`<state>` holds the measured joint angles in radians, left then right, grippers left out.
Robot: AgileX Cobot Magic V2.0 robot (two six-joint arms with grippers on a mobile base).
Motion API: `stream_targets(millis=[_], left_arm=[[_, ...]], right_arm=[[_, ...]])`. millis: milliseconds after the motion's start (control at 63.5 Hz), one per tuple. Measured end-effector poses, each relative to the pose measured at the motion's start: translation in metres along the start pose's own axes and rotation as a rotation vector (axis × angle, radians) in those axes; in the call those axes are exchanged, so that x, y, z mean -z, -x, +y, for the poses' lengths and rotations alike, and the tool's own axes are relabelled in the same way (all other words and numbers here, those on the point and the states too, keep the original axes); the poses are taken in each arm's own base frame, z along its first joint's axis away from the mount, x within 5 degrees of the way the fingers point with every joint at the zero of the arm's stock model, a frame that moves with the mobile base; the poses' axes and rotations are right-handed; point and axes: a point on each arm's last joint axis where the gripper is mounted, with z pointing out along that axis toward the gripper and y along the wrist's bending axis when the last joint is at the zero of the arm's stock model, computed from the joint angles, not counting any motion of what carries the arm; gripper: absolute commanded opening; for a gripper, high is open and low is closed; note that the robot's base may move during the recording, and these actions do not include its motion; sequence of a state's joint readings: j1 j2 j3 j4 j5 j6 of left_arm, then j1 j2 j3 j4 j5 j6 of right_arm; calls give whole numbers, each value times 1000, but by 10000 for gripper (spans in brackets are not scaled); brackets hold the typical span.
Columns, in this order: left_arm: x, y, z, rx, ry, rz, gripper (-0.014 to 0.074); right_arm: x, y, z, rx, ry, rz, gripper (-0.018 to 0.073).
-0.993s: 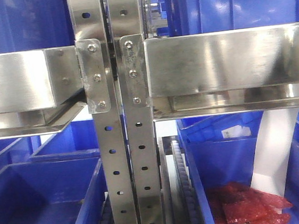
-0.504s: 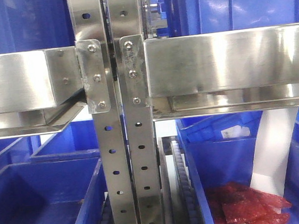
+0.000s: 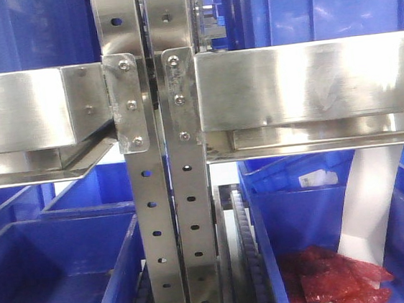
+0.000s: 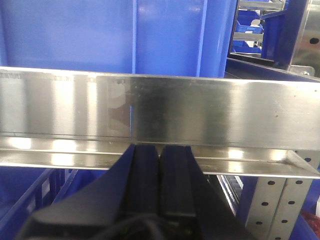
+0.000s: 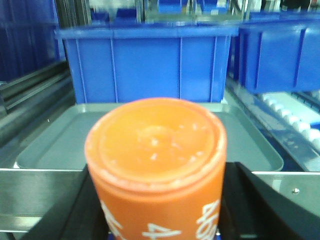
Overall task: Grab orange capacitor from left shelf to right conveyor
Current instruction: 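Back away from the shelf holding the cylinder in the right gripper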
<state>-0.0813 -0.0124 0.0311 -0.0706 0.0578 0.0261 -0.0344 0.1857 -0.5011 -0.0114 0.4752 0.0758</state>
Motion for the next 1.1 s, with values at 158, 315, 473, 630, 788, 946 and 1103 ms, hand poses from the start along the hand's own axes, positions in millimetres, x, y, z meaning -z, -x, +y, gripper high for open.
stream_targets(millis=[158,315,473,630,788,946,1103], left_arm=[[0,0,0,0,0,0,-127],[0,0,0,0,0,0,-127],[0,0,0,0,0,0,-127],[0,0,0,0,0,0,-127],[0,0,0,0,0,0,-127],[0,0,0,0,0,0,-127],[0,0,0,0,0,0,-127]], right_arm=[[3,-1,0,0,1,-9,206],[3,-1,0,0,0,-8,206],[3,-1,0,0,0,-8,206],[3,-1,0,0,0,-8,206],[3,-1,0,0,0,-8,206],[3,-1,0,0,0,-8,206],[3,-1,0,0,0,-7,206]])
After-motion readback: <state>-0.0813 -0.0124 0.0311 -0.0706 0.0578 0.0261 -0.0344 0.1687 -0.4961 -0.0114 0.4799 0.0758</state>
